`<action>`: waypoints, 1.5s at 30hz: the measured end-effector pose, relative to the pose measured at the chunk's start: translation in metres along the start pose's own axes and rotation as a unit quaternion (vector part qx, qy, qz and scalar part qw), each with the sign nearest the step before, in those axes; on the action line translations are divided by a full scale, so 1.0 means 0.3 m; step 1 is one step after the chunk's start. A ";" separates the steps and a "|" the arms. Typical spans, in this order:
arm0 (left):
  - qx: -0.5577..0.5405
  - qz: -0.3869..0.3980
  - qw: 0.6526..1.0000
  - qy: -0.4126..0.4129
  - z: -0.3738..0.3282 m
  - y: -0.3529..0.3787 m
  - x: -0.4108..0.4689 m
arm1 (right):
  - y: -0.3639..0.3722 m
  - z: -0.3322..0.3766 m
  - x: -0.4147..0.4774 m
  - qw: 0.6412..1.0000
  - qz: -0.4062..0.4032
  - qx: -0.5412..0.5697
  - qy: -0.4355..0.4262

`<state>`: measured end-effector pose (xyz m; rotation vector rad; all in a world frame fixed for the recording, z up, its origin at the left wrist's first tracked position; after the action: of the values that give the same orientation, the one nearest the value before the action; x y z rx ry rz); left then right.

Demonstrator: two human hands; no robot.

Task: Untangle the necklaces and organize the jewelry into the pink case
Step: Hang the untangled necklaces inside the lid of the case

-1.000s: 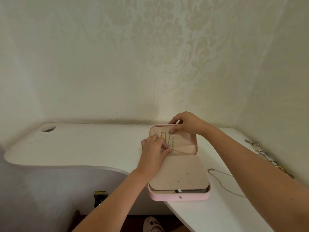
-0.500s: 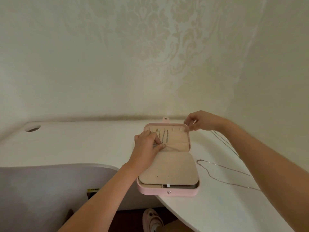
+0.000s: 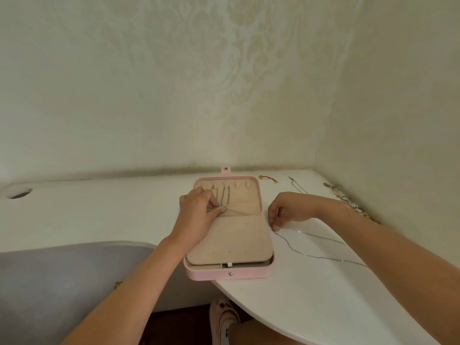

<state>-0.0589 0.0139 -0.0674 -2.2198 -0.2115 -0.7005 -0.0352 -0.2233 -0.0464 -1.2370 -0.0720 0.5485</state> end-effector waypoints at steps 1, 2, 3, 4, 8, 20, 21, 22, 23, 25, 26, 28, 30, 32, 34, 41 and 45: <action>0.002 -0.001 1.000 0.003 -0.001 0.000 0.001 | 0.004 0.002 -0.005 1.000 -0.001 0.000 -0.003; 0.002 -0.003 1.000 0.005 -0.001 0.000 0.001 | 0.008 0.004 -0.010 1.000 0.000 -0.006 -0.005; 0.001 -0.004 1.000 0.006 -0.001 0.001 0.002 | 0.011 0.006 -0.016 1.000 0.001 -0.016 -0.004; 0.000 -0.005 1.000 0.007 -0.001 0.001 0.004 | 0.011 0.006 -0.020 1.000 -0.002 -0.020 -0.003; -0.001 -0.010 1.000 0.013 -0.001 0.002 0.005 | -0.024 -0.001 -0.048 0.984 -0.042 0.172 -0.004; -0.001 -0.011 1.000 0.013 -0.008 -0.002 0.001 | -0.319 0.143 -0.148 0.953 -0.095 0.284 -0.052; 0.002 -0.009 1.000 0.012 -0.008 -0.002 0.002 | -0.342 0.159 -0.154 0.951 -0.103 0.285 -0.056; 0.003 -0.006 1.000 0.010 -0.007 -0.001 0.002 | -0.363 0.176 -0.158 0.950 -0.110 0.287 -0.062; 0.003 -0.004 1.000 0.008 -0.008 -0.002 0.002 | -0.383 0.194 -0.161 0.948 -0.115 0.288 -0.070; 0.000 -0.003 1.000 0.006 -0.008 -0.003 0.001 | -0.422 0.228 -0.159 0.945 -0.123 0.291 -0.090; -0.003 -0.004 1.000 0.007 -0.010 -0.004 0.000 | -0.441 0.245 -0.157 0.941 -0.129 0.295 -0.101; -0.005 -0.006 1.000 0.007 -0.012 -0.007 0.000 | -0.479 0.279 -0.152 0.931 -0.150 0.311 -0.119; 0.000 -0.006 1.000 0.007 -0.012 -0.007 0.001 | -0.513 0.313 -0.144 0.920 -0.178 0.325 -0.131; 0.008 -0.005 1.000 0.007 -0.010 -0.007 0.001 | -0.538 0.349 -0.131 0.909 -0.200 0.336 -0.145; 0.015 -0.007 1.000 0.009 -0.008 -0.007 0.001 | -0.559 0.386 -0.118 0.901 -0.214 0.343 -0.159; 0.018 -0.010 1.000 0.014 -0.007 -0.004 0.001 | -0.646 0.483 -0.091 0.889 -0.249 0.340 -0.180; 0.014 -0.013 1.000 0.019 -0.006 -0.005 -0.001 | -0.675 0.489 -0.077 0.891 -0.255 0.334 -0.173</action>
<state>-0.0604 0.0137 -0.0657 -2.1780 -0.2297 -0.7486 -0.0332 -0.1487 0.1933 -0.4011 -0.4603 0.2799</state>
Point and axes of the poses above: each hand's wrist, its own x-axis towards the middle knuckle, its own y-axis out of the palm, z = x × y, the point moved 3 cm from there along x, towards the middle knuckle, and after that the axes turned 5 degrees about -z, right-handed, at the moved point
